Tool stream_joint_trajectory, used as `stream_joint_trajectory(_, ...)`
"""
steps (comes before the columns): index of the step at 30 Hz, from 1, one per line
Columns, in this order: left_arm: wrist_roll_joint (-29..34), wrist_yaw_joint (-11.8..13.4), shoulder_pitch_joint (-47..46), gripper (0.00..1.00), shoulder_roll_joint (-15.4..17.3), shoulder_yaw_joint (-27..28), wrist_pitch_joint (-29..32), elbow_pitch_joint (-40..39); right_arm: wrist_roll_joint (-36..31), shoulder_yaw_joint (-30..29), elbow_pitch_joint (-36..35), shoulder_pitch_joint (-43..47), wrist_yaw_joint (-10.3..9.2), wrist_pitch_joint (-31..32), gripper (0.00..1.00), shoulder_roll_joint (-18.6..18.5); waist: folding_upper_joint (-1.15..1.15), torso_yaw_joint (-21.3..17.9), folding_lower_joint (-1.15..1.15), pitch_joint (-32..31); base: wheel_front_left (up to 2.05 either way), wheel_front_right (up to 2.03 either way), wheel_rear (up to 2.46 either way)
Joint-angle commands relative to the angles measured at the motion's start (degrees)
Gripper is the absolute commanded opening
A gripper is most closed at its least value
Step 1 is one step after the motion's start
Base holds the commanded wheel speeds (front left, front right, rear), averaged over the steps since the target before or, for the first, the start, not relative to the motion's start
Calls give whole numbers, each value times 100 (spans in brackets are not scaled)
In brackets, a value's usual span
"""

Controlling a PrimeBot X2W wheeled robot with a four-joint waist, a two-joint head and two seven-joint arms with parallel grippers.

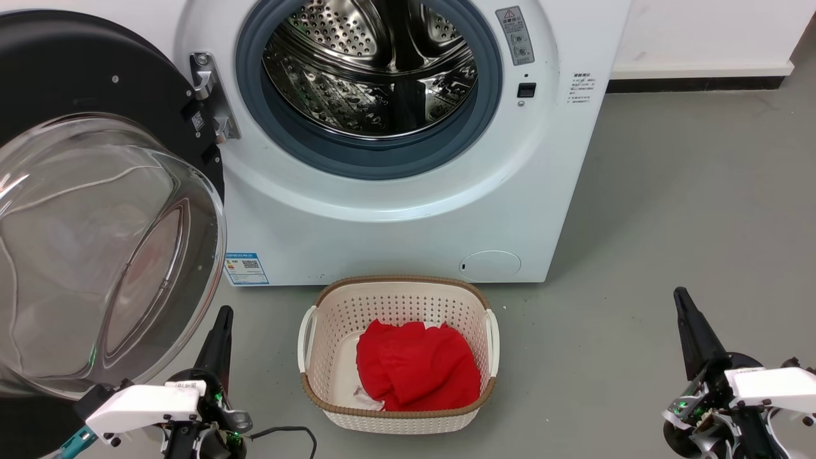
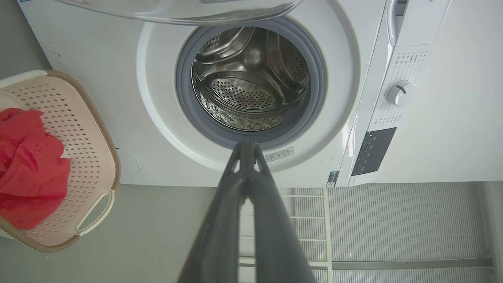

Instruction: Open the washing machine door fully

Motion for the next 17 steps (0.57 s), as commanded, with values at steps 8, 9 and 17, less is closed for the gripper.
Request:
stream_joint_trajectory(8,-314,-57,-120,0,6,41,83,52,296,-43,64,-130,-2,86,0,25,0,10,0,2,0,0,0)
stream_joint_trajectory(9,-310,-58,-120,0,6,41,83,51,291,-46,65,-130,-2,85,0,26,0,10,0,2,0,0,0)
stream_joint_trajectory(17,-311,-57,-118,0,6,40,82,51,262,-64,65,-133,-2,99,0,42,0,10,0,2,0,0,0)
